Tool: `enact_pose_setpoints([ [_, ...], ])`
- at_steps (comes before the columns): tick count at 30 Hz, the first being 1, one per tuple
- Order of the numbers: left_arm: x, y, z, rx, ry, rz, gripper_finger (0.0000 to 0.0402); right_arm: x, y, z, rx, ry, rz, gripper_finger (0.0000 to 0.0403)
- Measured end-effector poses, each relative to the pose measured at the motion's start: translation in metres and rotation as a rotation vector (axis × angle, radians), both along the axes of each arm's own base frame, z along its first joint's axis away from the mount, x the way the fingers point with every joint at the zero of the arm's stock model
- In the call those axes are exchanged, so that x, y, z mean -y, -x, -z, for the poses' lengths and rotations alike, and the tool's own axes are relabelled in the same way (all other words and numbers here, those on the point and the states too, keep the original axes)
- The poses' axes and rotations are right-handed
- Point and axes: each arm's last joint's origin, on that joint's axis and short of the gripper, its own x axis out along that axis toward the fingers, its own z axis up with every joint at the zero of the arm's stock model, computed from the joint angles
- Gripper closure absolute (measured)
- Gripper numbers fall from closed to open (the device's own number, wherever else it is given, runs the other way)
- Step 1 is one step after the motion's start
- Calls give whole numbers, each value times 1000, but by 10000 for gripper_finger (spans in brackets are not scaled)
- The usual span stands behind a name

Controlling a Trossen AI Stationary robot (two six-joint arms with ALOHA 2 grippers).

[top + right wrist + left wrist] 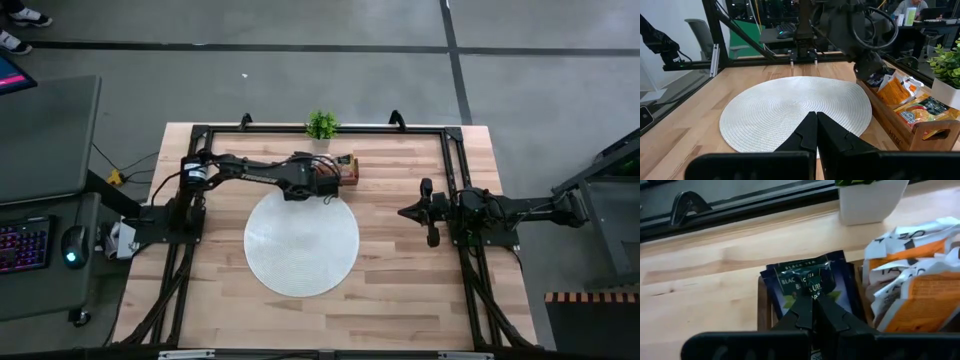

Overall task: Pick & Place Tea
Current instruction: Put the dark purple tea bag into the left section of the wooden organizer

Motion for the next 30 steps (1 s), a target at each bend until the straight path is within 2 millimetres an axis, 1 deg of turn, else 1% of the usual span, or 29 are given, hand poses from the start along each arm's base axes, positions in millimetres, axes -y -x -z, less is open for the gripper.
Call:
enact_pose_setpoints([
  [10,-12,0,-1,2,-35,-10,401,0,0,0,0,0,0,402],
  [13,-16,-3,5,4,-40,-20,401,0,0,0,0,0,0,402],
  [30,-16,-1,6,-18,-18,-10,401,0,0,0,0,0,0,402],
])
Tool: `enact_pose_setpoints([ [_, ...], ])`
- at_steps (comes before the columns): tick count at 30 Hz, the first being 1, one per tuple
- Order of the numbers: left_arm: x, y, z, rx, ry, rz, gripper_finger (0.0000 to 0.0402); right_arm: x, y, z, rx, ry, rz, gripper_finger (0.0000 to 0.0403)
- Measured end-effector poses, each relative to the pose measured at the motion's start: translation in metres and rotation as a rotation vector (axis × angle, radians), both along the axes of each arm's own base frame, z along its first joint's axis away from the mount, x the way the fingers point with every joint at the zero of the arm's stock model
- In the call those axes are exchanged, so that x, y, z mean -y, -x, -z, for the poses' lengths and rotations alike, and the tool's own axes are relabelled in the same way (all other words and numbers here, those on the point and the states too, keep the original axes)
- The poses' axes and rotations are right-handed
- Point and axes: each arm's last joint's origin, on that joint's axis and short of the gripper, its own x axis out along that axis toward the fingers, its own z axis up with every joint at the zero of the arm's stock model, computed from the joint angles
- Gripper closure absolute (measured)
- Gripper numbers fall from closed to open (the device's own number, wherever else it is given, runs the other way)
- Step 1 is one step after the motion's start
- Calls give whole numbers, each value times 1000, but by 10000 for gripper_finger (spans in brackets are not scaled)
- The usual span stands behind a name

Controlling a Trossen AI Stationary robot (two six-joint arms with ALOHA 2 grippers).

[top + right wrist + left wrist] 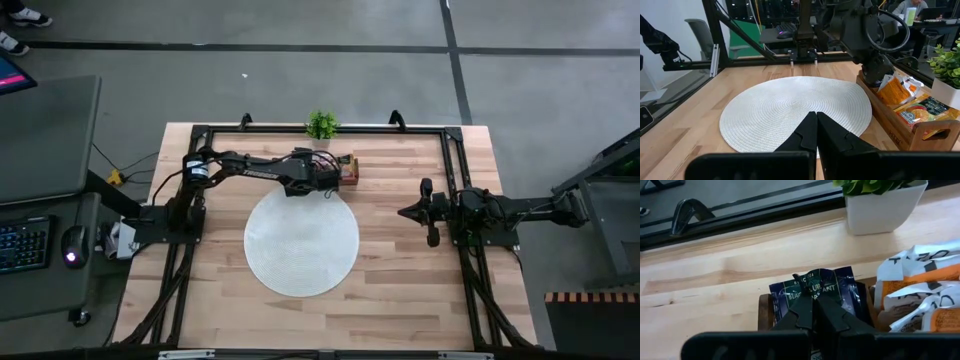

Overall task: Pick & Place Tea
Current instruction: Put the dark purple tea bag into the left section of the wooden organizer

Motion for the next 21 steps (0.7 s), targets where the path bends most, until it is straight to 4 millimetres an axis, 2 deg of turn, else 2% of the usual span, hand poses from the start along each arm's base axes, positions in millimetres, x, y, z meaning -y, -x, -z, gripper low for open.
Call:
enact_pose_setpoints([
  [5,0,0,0,0,0,0,392,0,0,0,0,0,0,402],
  [15,0,0,0,-4,-13,0,330,0,0,0,0,0,0,402],
  [21,-1,0,-1,-7,-28,-2,310,0,0,0,0,0,0,402],
])
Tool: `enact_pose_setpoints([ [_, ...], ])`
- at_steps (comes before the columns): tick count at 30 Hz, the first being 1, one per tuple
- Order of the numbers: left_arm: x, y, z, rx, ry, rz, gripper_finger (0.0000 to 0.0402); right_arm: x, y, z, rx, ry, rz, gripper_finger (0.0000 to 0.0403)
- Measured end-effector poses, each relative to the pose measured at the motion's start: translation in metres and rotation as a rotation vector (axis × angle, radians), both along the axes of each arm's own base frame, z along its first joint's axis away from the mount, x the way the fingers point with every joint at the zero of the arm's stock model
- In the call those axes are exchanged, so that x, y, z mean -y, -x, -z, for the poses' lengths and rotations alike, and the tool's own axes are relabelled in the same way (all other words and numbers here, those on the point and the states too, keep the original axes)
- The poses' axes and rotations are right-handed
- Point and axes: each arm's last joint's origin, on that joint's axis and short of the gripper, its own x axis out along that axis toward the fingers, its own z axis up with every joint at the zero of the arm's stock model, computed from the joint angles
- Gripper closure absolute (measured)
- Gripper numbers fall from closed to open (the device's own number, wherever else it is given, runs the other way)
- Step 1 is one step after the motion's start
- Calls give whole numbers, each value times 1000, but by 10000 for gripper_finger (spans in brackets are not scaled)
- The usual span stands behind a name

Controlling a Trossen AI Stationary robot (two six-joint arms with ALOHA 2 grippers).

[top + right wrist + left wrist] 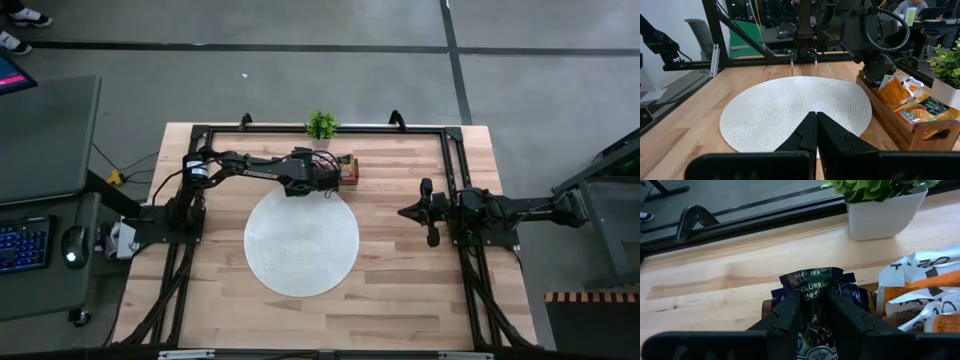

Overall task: Pick & Place Tea
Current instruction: Put the dark purple tea bag into the left section of the wooden organizer

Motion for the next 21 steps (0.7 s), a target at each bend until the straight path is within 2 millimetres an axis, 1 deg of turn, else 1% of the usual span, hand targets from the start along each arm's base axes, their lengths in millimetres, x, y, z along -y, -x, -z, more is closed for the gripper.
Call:
enact_pose_setpoints([
  [21,0,0,0,-9,-10,5,308,0,0,0,0,0,0,402],
])
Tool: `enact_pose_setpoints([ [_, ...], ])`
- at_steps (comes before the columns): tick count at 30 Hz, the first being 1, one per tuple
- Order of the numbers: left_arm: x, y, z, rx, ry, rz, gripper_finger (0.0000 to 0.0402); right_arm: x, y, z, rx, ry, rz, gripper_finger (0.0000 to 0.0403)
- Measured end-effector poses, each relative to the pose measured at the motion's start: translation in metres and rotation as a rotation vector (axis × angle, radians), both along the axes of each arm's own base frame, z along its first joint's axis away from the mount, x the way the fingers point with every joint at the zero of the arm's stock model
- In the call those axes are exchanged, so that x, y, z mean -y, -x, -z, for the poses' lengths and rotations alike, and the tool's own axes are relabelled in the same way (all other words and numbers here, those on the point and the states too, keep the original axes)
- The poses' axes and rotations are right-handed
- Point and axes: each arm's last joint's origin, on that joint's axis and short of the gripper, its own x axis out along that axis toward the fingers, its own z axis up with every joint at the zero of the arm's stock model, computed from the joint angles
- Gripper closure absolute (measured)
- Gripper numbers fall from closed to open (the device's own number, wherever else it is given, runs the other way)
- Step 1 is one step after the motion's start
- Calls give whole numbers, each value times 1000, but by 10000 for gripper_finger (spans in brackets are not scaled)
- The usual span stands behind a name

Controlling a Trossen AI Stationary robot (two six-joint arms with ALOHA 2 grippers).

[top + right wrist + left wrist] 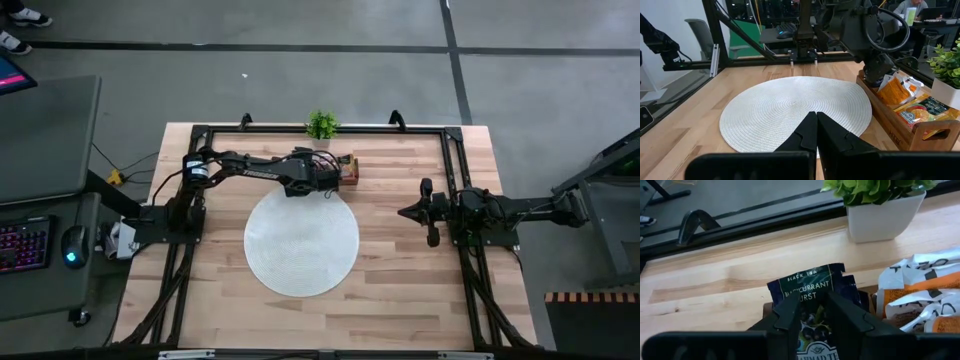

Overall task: Pick & Place Tea
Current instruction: Put the dark purple tea bag into the left section of the wooden organizer

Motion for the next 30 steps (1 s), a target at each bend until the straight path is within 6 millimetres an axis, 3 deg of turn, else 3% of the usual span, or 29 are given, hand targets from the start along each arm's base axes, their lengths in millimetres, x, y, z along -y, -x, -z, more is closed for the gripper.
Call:
enact_pose_setpoints([
  [30,-1,-5,-9,-45,-30,55,308,0,0,0,0,0,0,402],
])
